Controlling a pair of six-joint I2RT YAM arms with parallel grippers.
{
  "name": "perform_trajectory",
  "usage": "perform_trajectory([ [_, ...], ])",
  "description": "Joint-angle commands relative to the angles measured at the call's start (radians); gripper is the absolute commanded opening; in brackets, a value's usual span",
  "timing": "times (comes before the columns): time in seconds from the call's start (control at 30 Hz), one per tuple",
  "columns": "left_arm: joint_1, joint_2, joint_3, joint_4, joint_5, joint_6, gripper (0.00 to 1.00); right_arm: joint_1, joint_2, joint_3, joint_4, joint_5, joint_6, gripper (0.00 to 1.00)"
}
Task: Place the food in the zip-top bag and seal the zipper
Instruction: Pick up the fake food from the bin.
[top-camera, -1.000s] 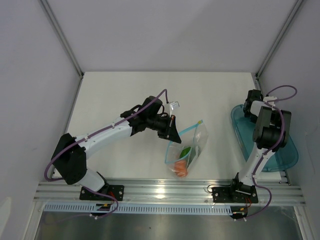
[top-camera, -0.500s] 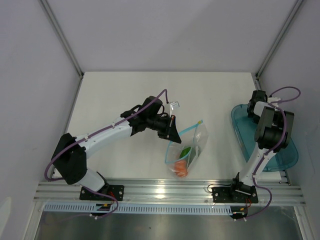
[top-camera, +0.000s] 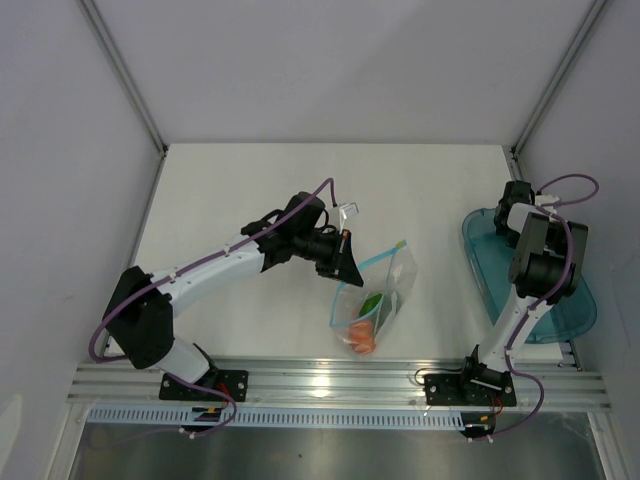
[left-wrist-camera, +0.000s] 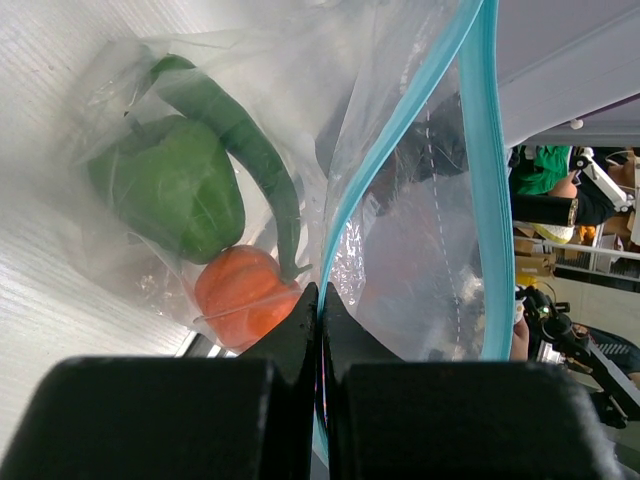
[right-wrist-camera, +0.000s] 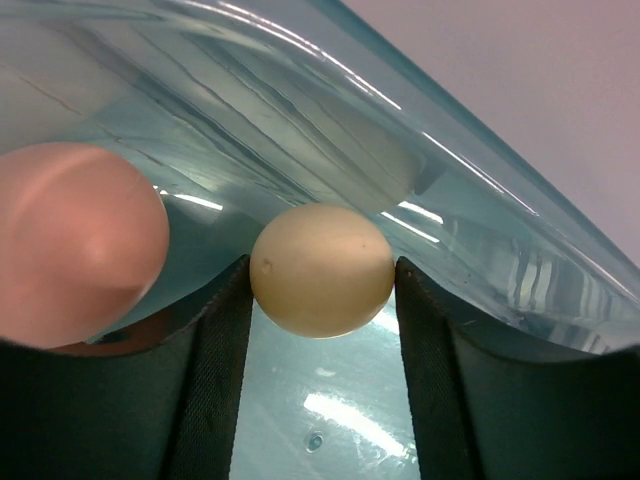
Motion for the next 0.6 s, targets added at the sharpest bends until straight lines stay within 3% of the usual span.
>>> perform_trajectory([
  [0.0, 0.007, -0.011, 0.001, 0.027, 0.025, -0.005, 0.01, -0.003, 0.016, -0.008, 0.004, 0.013, -0.001, 0.55],
  [0.03, 0.007, -0.011, 0.0, 0.027, 0.023, -0.005, 0.01, -0.003, 0.014, -0.01, 0.004, 0.016, 0.001, 0.46],
  [0.13, 0.007, -0.013, -0.003, 0.027, 0.025, -0.006, 0.01, -0.003, 0.016, -0.01, -0.002, 0.026, 0.005, 0.41],
  [0.2, 0.007, -0.014, 0.0, 0.027, 0.023, -0.006, 0.01, -0.001, 0.014, -0.011, -0.004, 0.025, 0.007, 0.33],
  [0.3, 0.007, -0.014, -0.003, 0.027, 0.025, -0.006, 0.0, -0.001, 0.0, -0.019, -0.005, 0.04, 0.028, 0.14],
  [0.5, 0.007, -0.023, -0.012, 0.035, 0.023, -0.011, 0.0, -0.001, -0.069, -0.065, 0.006, 0.054, 0.085, 0.01],
  [0.57, 0.005, -0.028, -0.016, 0.039, 0.023, -0.014, 0.01, 0.005, -0.088, -0.076, -0.001, 0.053, 0.093, 0.0],
])
